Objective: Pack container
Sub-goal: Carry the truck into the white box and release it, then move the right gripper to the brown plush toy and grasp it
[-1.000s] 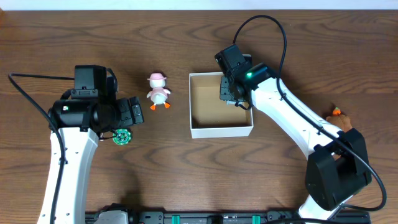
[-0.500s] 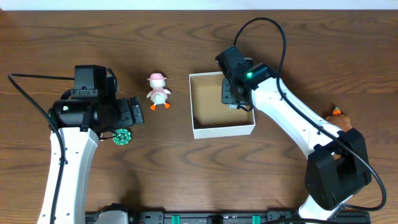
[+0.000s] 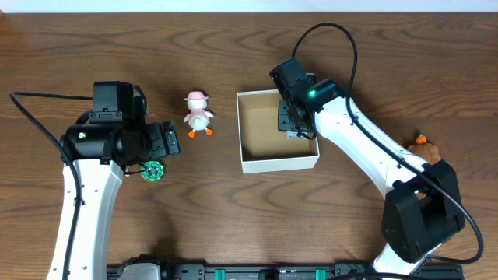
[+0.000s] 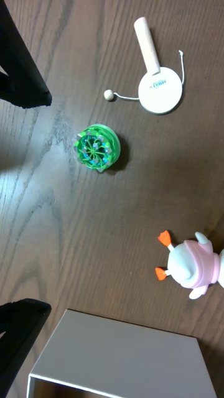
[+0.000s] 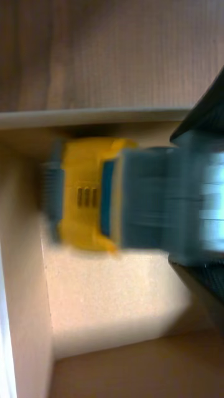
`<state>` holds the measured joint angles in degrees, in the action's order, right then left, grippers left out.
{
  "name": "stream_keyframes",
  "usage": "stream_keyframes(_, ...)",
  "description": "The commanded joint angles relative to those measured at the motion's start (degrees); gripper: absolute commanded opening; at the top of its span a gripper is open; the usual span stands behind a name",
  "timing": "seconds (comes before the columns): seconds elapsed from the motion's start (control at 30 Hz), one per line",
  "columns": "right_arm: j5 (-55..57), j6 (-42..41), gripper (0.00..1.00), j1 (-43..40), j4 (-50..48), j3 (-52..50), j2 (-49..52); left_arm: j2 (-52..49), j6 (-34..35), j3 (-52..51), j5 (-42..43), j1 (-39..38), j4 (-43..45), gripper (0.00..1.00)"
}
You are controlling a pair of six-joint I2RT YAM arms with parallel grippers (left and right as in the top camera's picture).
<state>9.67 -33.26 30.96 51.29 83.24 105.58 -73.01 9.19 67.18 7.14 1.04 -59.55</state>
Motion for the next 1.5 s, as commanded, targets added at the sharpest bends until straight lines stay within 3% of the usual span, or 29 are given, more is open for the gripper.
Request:
stream_keyframes(0.0, 0.61, 2.99, 0.67, 0.24, -0.35, 0.48, -0.37, 0.04, 0.11, 0.81, -0.09, 0.28, 0.02, 0.98)
stream_keyframes(0.3, 5.14, 5.05, 0.68, -0.42, 1.11, 4.02, -6.82, 0.04, 0.11, 0.81, -0.11, 0.28, 0.02, 0.98)
stream_keyframes(0.4, 7.1, 4.57, 0.79, -2.69, 2.8, 5.09, -11.82, 0.04, 0.11, 0.81, -0.11, 0.28, 0.02, 0.98)
stream_keyframes(0.53, 8.13, -0.35, 0.99, -11.54, 8.5, 5.09, -19.15, 0.04, 0.11, 0.81, -0.09, 0.28, 0.02, 0.98)
stream_keyframes(0.7, 6.78, -2.21, 0.99, -29.88, 18.34, 5.05, -22.62, 0.04, 0.11, 0.81, -0.11, 0.28, 0.04, 0.98)
stream_keyframes(0.9, 5.25, 8.0, 0.99, -49.83, 21.11, -1.2, -21.03, 0.04, 0.11, 0.81, -0.11, 0.28, 0.04, 0.98)
stream_keyframes(1.03, -1.16, 17.94, 0.99, -57.07, 15.26, -9.03, -19.82, 0.04, 0.11, 0.81, -0.11, 0.28, 0.09, 0.98)
stream_keyframes(1.2, -9.07, 27.58, 0.99, -59.82, 5.97, -18.53, -17.27, 0.04, 0.11, 0.81, -0.11, 0.28, 0.63, 0.98)
stream_keyframes(1.47, -9.79, 30.8, 0.99, -55.43, -0.37, -21.07, -13.0, 0.02, 0.11, 0.81, -0.11, 0.28, 0.76, 0.98)
